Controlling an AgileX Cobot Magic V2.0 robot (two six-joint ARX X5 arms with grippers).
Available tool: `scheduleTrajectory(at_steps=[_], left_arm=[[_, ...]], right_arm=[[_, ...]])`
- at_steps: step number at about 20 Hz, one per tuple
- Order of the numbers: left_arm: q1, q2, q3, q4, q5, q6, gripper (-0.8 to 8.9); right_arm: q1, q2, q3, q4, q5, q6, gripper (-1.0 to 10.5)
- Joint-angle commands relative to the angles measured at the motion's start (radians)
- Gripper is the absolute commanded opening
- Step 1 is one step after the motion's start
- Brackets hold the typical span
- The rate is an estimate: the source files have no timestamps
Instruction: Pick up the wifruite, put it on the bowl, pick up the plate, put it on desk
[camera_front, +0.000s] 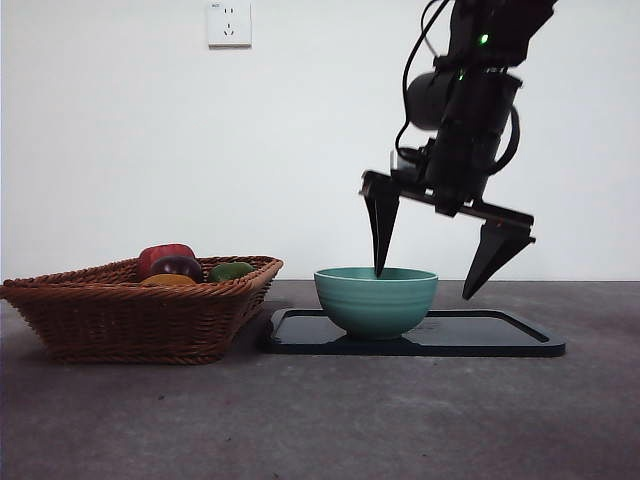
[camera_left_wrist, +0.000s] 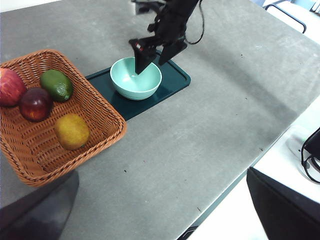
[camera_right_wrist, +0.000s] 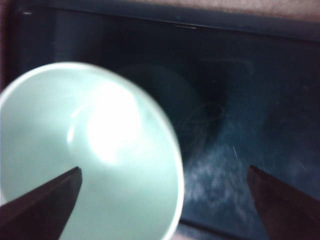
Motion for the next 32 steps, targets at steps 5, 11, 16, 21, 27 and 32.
scheduleTrajectory(at_steps=[5,11,16,21,27,32], left_arm=[[-0.005,0.001,0.011,0.006,0.003,0.005,5.76],[-0.005,0.001,0.011,0.001,0.003,0.005,5.76],[-0.005,0.001,0.011,-0.025,0.003,0.005,5.76],[-0.005,0.001,0.011,-0.024,0.004,0.005,5.76],[-0.005,0.001,0.011,-0.007,0.003,0.005,5.76],[-0.005,0.001,0.011,0.028,0.003,0.005,5.76]], right_arm=[[0.005,0.049,0.027,0.0,0.027,0.01,1.2],[0.005,0.048,0.029,0.01,0.026,0.014,0.1],[-0.014,0.01,0.144,-0.121,0.031,-0.054,0.1],[-0.014,-0.163,0.136,-0.298,0.127,-0.169,0.1],[-0.003,-0.52,-0.189,-0.289,0.124,-0.2,0.1],[0.061,-0.683,-0.437,-0.224,0.128,-0.155,0.1]])
